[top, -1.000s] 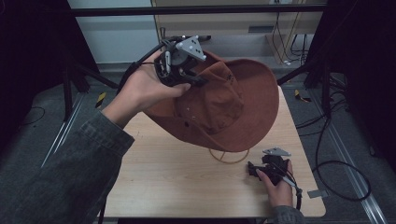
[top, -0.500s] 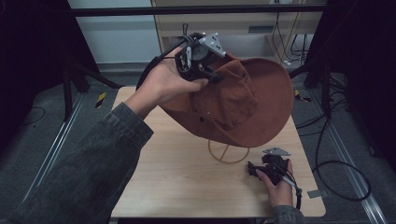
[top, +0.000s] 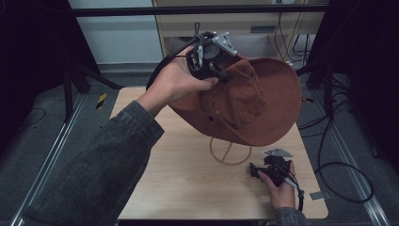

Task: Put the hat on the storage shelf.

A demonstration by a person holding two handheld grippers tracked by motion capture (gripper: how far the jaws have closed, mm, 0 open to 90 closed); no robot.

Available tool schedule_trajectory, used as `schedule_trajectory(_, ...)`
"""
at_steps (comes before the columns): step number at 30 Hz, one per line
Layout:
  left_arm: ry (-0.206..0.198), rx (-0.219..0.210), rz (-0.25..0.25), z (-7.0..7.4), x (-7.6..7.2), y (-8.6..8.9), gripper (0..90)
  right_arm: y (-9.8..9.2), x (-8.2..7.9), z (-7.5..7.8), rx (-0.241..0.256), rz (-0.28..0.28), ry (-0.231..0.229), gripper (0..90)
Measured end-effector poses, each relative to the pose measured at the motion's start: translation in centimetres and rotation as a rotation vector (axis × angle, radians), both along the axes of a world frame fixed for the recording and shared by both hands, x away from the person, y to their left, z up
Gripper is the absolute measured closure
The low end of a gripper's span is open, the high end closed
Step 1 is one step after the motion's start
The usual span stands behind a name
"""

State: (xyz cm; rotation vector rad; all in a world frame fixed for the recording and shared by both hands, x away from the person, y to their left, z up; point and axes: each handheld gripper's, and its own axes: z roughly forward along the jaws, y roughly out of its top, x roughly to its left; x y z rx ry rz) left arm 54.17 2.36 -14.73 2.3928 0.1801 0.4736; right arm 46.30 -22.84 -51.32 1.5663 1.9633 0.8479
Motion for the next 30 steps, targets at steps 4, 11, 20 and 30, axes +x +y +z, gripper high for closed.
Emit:
schedule_trajectory(4, -0.001, 0.009, -0.005, -0.2, 0.3, -0.6, 88.7, 0.0, 0.0, 0.0, -0.001, 0.001, 0.002, 0.5)
schedule_trajectory(11, 0.000, 0.023, -0.008, -0.8, 0.4, -1.6, 88.7, 0.0, 0.0, 0.0, 0.000, -0.001, 0.006, 0.5)
schedule_trajectory(20, 0.016, 0.034, -0.009, -2.2, 0.9, -2.4, 88.7, -0.1, 0.1, 0.0, -0.005, 0.005, -0.001, 0.5)
schedule_trajectory(30, 0.029, 0.049, -0.012, -3.3, 1.2, -3.4, 88.6, -0.1, 0.1, 0.0, -0.010, 0.002, -0.001, 0.5)
